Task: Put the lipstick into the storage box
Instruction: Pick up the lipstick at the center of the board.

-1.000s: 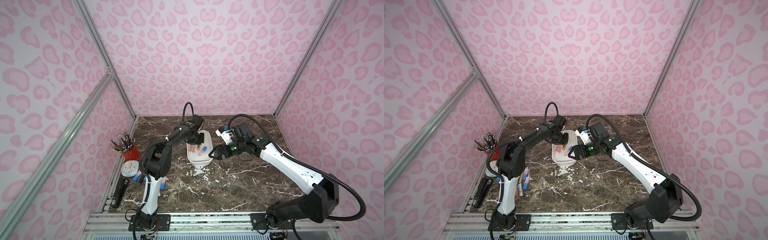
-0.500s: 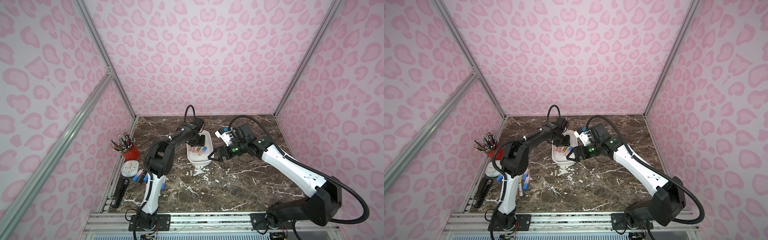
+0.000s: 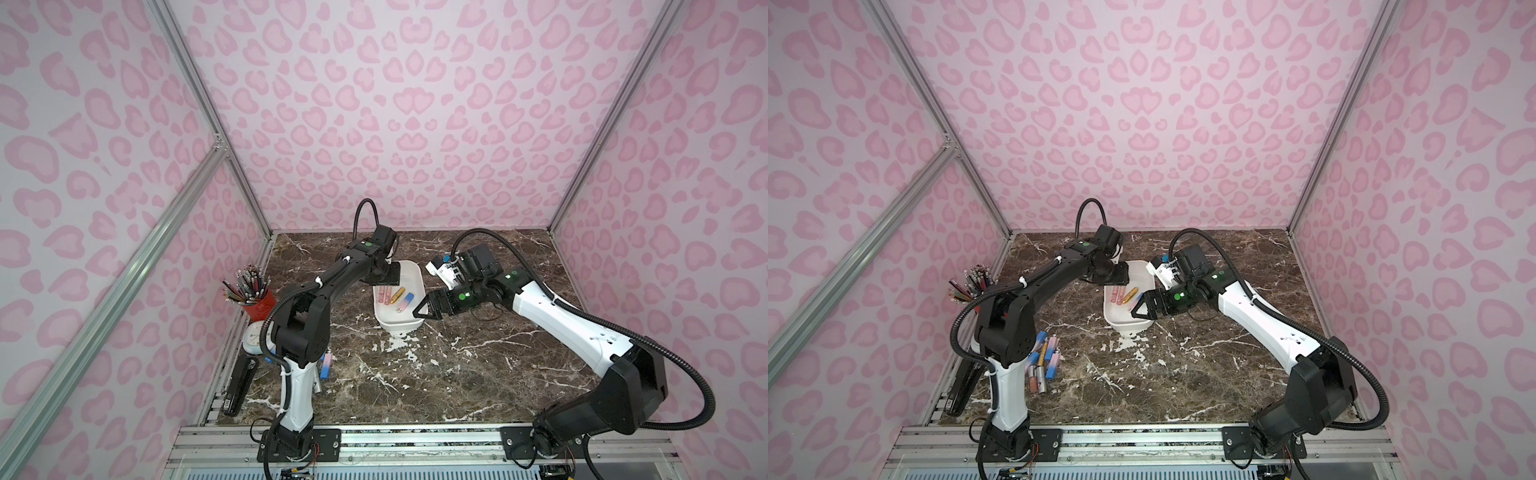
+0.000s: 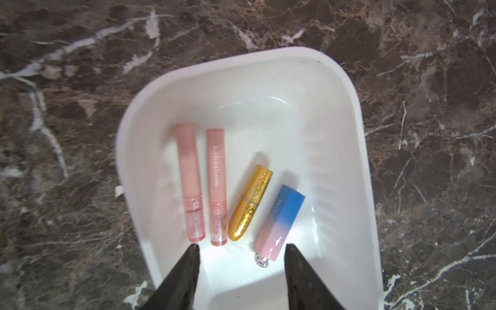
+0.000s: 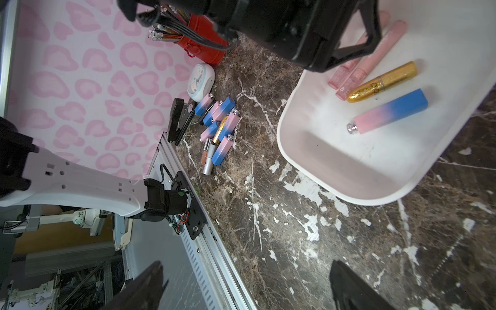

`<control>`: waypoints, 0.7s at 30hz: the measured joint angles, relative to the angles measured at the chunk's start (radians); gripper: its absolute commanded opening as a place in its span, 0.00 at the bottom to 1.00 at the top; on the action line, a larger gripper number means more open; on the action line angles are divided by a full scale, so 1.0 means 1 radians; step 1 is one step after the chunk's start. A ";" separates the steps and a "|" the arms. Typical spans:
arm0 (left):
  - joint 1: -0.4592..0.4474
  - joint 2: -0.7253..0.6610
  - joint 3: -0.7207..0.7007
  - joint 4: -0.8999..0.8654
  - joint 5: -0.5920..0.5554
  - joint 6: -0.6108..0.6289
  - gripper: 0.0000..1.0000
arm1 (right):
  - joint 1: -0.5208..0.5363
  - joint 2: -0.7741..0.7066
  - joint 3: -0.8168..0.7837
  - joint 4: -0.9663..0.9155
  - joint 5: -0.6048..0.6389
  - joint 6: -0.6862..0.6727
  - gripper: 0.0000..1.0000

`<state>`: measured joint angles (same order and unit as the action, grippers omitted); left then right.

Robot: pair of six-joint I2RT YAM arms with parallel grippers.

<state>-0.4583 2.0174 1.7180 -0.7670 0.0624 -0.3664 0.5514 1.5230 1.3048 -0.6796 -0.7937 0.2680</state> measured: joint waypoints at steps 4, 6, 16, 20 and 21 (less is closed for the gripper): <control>0.038 -0.067 -0.067 -0.002 -0.019 0.000 0.53 | -0.009 0.029 0.017 0.001 -0.007 0.000 0.99; 0.052 -0.094 -0.106 -0.002 -0.038 0.000 0.53 | -0.012 0.045 0.026 0.001 -0.018 0.000 0.99; 0.084 -0.177 -0.273 -0.008 -0.078 0.000 0.51 | -0.019 0.102 0.055 0.018 -0.064 -0.002 0.99; 0.096 -0.251 -0.317 -0.026 -0.105 0.000 0.51 | -0.019 0.111 0.060 0.043 -0.079 -0.001 0.99; 0.102 -0.269 -0.329 -0.031 -0.114 0.000 0.52 | -0.019 0.114 0.060 0.051 -0.084 0.000 0.99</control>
<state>-0.3565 1.7485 1.3891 -0.7979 -0.0521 -0.3660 0.5320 1.6371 1.3647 -0.6285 -0.8776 0.2684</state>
